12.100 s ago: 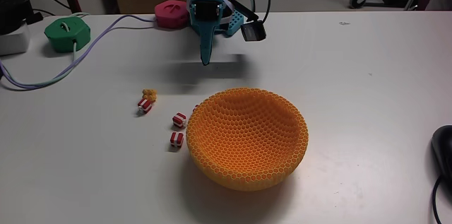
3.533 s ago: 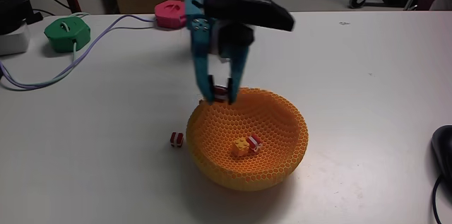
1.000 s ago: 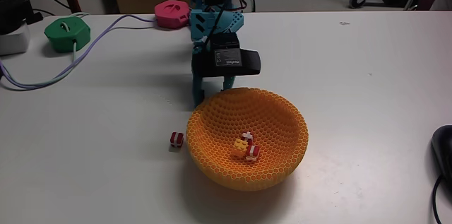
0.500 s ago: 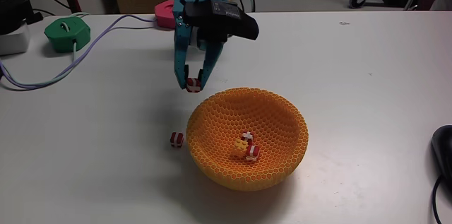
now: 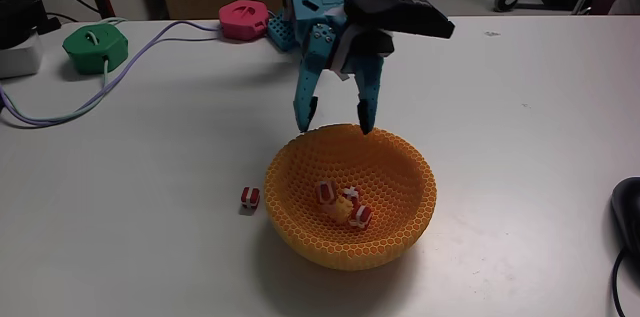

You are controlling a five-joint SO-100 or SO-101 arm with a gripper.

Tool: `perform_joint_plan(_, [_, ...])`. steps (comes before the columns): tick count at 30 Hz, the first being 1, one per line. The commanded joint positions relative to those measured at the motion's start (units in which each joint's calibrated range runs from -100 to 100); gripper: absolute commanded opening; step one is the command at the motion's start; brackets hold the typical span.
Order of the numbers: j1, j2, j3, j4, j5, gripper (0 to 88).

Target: Place cube pieces into the yellow basket

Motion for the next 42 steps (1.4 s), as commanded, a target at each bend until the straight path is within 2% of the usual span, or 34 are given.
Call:
perform_joint_plan(1, [0.8, -1.8, -4.0, 3.3, 1.3, 39.7])
perform_joint_plan(6, [11.3, -8.3, -4.4, 13.4, 2.1, 39.1])
perform_joint_plan(8, [15.5, -9.5, -3.0, 16.5, 1.0, 38.0])
perform_joint_plan(13, [21.7, -6.8, 1.3, 17.0, -1.9, 36.6])
perform_joint_plan(18, [22.4, -1.7, 6.8, 11.1, -5.4, 35.6])
perform_joint_plan(24, [23.3, 9.0, 7.7, 0.2, -5.6, 33.5])
perform_joint_plan(42, [20.5, 33.4, -11.9, -11.4, -6.8, 32.7])
